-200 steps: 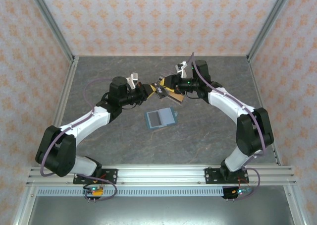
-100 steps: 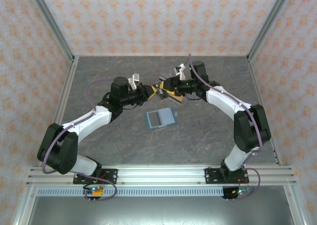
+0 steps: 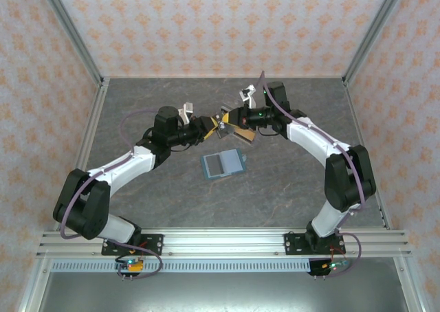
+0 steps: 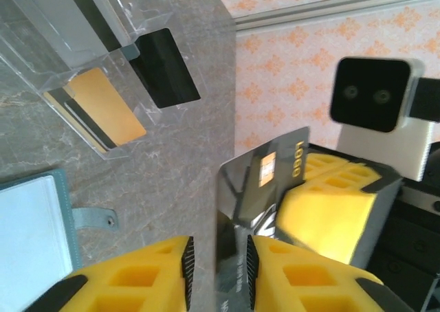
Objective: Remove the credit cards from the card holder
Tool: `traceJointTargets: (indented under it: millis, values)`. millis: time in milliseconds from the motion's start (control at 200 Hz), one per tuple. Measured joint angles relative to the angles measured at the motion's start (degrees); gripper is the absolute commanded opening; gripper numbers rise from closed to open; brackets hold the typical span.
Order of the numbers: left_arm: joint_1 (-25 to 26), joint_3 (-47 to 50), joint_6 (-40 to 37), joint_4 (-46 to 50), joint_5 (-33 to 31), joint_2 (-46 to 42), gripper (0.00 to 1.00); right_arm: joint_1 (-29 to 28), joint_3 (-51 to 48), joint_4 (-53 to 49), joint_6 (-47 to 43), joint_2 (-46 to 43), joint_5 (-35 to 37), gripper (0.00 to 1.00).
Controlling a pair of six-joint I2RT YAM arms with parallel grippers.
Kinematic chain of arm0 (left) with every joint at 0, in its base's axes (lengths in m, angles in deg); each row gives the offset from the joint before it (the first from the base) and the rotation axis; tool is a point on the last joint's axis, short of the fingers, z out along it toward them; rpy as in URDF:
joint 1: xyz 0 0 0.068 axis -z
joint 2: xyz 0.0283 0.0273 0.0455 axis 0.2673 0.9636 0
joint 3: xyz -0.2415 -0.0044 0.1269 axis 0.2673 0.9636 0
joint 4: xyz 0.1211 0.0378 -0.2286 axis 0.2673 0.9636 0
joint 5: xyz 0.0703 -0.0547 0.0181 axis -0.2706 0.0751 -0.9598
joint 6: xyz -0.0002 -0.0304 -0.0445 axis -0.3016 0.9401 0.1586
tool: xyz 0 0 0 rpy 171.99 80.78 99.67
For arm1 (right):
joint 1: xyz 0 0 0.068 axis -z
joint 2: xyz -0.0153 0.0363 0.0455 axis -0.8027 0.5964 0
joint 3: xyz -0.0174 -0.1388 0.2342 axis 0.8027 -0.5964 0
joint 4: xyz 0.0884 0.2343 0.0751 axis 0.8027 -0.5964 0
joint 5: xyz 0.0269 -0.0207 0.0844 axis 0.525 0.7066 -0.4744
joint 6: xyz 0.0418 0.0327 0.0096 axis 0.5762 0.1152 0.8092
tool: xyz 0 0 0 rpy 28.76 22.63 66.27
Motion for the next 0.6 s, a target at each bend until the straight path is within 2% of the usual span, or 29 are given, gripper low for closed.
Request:
traceJointTargets:
  millis: [120, 210, 425, 601]
  values:
    - [-0.13, -0.04, -2.19, 3.1, -1.42, 0.0, 0.65, 0.0, 2.62, -6.64, -7.04, 0.0, 7.04, 0.0]
    - [-0.57, -0.11, -4.13, 7.89, -4.02, -0.04, 0.77, -0.04, 5.4, -12.04, -14.45, 0.0, 15.5, 0.0]
    - [-1.25, -0.11, -11.78, 23.37, -14.99, -3.08, 0.93, -0.02, 7.76, -17.94, -34.95, 0.22, 34.01, 0.0]
    - [-1.25, -0.11, -16.37, 32.83, -23.28, -7.45, 1.0, -0.04, 11.61, -20.68, -49.16, 4.35, 41.79, 0.0]
